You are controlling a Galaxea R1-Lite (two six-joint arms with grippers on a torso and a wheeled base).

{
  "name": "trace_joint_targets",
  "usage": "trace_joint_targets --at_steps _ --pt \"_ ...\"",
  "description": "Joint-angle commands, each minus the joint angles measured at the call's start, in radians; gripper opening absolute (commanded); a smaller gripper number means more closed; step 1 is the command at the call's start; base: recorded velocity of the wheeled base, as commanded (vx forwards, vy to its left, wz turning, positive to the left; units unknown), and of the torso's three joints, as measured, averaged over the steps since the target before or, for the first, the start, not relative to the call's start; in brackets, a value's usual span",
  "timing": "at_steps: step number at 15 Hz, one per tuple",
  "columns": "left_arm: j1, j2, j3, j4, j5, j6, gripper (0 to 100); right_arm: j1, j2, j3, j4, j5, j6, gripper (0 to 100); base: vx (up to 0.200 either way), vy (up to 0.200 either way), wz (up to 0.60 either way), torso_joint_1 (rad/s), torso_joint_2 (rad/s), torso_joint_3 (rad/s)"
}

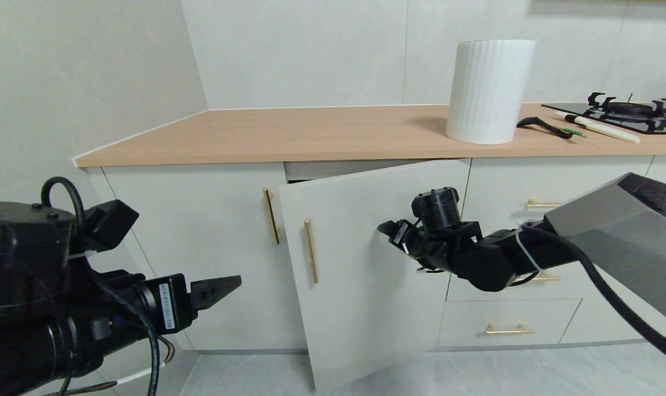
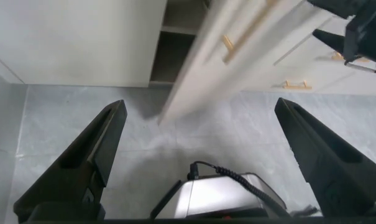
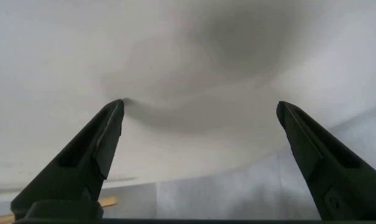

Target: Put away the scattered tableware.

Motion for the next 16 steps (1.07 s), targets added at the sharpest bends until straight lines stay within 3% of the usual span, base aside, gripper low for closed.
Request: trace_joint_targets --at_steps 1,8,16 --pt "0.000 0.002 0.000 -0.001 0.001 0.001 100 -0.005 0.078 -0.067 0.002 -0.042 0.018 100 0.000 0.000 0.00 0.000 0.00 0.000" --pt "0.000 0.004 0.000 -0.001 0.001 -0.001 100 -0.044 0.151 -0.176 0.003 -0.153 0.036 100 0.000 0.000 0.00 0.000 0.00 0.000" --pt "0.000 0.005 0.000 -0.001 -0.001 -0.003 100 -0.061 0.164 -0.213 0.006 -0.183 0.042 100 0.000 0.000 0.00 0.000 0.00 0.000"
